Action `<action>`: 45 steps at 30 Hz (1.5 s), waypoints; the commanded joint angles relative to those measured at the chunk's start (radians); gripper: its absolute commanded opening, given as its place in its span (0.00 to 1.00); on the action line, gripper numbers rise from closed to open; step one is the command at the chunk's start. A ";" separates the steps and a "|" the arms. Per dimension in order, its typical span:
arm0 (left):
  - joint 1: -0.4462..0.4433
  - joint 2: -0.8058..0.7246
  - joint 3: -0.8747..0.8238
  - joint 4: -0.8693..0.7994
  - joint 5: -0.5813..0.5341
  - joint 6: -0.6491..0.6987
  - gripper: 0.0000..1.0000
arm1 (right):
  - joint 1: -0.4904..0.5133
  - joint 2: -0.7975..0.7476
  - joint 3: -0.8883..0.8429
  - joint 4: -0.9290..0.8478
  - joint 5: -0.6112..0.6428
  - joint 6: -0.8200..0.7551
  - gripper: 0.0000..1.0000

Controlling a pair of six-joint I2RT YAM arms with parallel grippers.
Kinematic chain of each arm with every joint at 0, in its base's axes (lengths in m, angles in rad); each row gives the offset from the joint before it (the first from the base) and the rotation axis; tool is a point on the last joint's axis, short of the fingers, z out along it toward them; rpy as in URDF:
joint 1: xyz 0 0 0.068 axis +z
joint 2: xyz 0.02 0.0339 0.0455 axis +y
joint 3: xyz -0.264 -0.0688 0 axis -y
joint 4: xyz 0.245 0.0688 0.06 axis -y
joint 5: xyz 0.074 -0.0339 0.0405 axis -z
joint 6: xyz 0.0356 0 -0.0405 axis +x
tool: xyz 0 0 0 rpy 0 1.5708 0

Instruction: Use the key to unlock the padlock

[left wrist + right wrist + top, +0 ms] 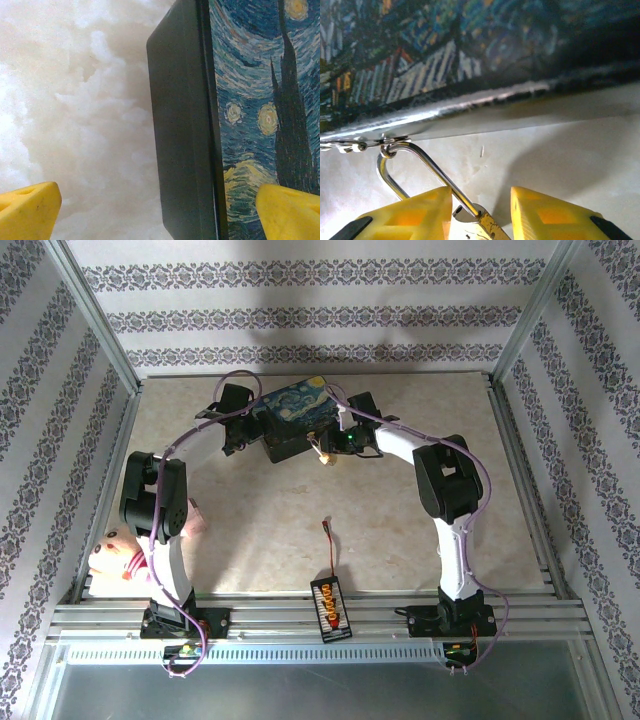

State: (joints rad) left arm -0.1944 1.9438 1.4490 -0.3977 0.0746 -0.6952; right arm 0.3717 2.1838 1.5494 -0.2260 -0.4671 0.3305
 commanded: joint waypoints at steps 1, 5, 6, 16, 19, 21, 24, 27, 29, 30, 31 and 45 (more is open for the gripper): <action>0.006 0.026 0.008 -0.032 0.021 0.013 0.99 | 0.015 0.017 0.034 -0.019 -0.031 -0.025 0.36; 0.006 0.032 0.009 -0.024 0.031 0.007 0.99 | 0.018 0.031 0.044 -0.029 -0.042 -0.039 0.36; 0.006 0.032 0.009 -0.023 0.034 0.005 0.99 | 0.019 0.034 0.049 -0.032 -0.045 -0.043 0.36; 0.006 0.038 0.011 -0.020 0.048 -0.004 0.99 | 0.032 0.068 0.097 -0.079 -0.035 -0.076 0.34; 0.006 0.038 0.011 -0.018 0.050 -0.006 0.99 | 0.032 0.073 0.102 -0.081 -0.039 -0.076 0.28; 0.006 0.040 0.011 -0.018 0.053 -0.007 0.99 | 0.032 0.070 0.100 -0.078 -0.038 -0.073 0.24; 0.006 0.040 0.010 -0.018 0.053 -0.008 0.99 | 0.029 0.061 0.084 -0.065 -0.035 -0.065 0.16; 0.006 0.040 0.007 -0.017 0.053 -0.009 0.99 | 0.024 0.050 0.065 -0.046 -0.034 -0.052 0.07; 0.006 0.041 0.008 -0.016 0.054 -0.010 0.99 | 0.021 0.047 0.057 -0.036 -0.036 -0.043 0.00; 0.006 0.041 0.008 -0.018 0.054 -0.010 0.99 | 0.019 0.044 0.053 -0.030 -0.036 -0.038 0.00; 0.007 0.041 0.007 -0.018 0.054 -0.010 0.99 | 0.018 0.042 0.047 -0.021 -0.039 -0.028 0.00; 0.006 0.027 0.000 -0.030 0.036 -0.007 0.99 | -0.007 -0.009 -0.100 0.247 -0.092 0.231 0.00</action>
State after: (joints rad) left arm -0.1940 1.9537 1.4498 -0.3847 0.1192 -0.7074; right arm 0.3927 2.1971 1.4883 -0.0631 -0.5404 0.4366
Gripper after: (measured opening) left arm 0.993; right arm 0.040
